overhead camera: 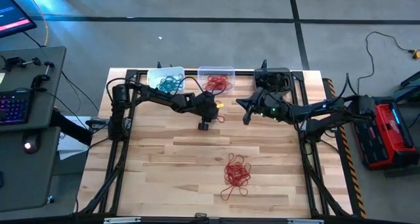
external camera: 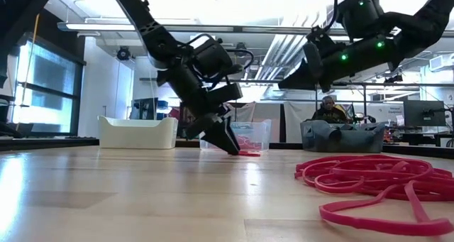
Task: Sort rubber bands into baskets
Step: Put the red rubber band into the transparent bin
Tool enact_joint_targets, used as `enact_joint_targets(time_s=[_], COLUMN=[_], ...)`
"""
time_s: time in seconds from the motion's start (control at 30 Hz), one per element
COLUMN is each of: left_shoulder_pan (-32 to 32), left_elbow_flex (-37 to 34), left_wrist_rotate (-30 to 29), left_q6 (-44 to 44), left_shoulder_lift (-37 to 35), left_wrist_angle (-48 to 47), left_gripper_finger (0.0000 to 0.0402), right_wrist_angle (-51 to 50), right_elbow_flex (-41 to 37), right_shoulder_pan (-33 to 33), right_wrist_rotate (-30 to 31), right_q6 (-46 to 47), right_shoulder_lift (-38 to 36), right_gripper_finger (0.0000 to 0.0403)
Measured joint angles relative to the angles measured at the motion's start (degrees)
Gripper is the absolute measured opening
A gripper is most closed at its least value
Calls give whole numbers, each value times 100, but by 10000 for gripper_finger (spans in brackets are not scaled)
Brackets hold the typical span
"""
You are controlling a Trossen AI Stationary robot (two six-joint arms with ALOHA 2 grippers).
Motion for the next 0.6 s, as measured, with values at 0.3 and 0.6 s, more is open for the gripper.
enact_joint_targets(time_s=[0.3, 0.6], left_shoulder_pan=[79, 33], left_elbow_flex=[27, 16], left_wrist_rotate=[156, 334], left_q6=[136, 334], left_shoulder_lift=[9, -29], left_wrist_angle=[-255, -484], left_gripper_finger=[89, 5], right_wrist_angle=[-4, -4], right_elbow_flex=[0, 0], right_shoulder_pan=[22, 22], right_wrist_rotate=[7, 7], right_q6=[-15, 2], right_shoulder_lift=[2, 4], right_gripper_finger=[0, 0])
